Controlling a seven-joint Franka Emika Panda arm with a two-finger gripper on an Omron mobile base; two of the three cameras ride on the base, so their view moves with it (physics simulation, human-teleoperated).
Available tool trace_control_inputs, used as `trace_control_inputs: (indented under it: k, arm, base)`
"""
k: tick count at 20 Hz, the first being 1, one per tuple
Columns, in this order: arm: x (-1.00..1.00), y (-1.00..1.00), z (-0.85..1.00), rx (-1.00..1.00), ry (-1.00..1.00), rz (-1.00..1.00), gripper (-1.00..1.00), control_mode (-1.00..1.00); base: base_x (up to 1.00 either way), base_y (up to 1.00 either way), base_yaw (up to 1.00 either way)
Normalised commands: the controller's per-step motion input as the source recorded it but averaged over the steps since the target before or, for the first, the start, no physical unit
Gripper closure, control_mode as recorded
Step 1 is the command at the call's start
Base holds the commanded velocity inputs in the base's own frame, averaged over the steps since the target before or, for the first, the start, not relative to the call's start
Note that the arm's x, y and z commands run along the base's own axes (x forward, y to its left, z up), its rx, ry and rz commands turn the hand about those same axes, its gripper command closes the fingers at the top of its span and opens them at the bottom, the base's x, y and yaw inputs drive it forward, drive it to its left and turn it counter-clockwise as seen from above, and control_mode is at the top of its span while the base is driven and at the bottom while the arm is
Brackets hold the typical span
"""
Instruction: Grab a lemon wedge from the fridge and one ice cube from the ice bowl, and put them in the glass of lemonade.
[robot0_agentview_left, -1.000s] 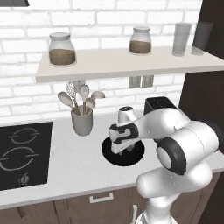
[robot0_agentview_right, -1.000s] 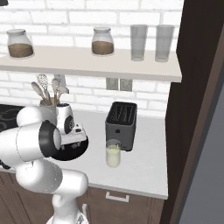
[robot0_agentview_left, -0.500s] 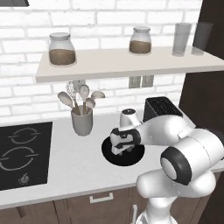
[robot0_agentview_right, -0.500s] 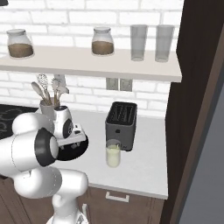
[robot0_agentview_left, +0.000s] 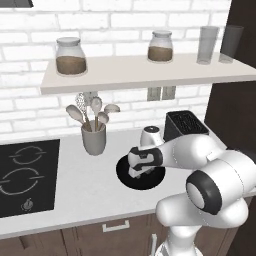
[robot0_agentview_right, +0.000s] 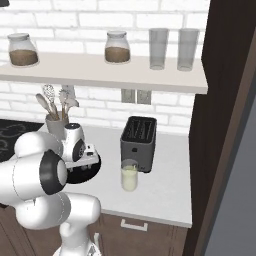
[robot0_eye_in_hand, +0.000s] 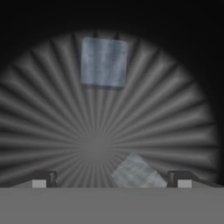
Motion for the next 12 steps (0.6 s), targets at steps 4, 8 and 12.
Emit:
trace_control_inputs:
  k: [4,8,12]
  arm:
    - [0.00,0.00,0.00,0.00,0.00,0.00,-1.00,-1.00]
    - [0.00,0.00,0.00,0.00,-0.02,0.00,-1.00,-1.00]
    - [0.00,0.00,0.00,0.00,-0.03,-0.01,-1.00,-1.00]
  base:
    - [0.00,0.00,0.00]
    - [0.00,0.00,0.00]
    - [0.00,0.00,0.00]
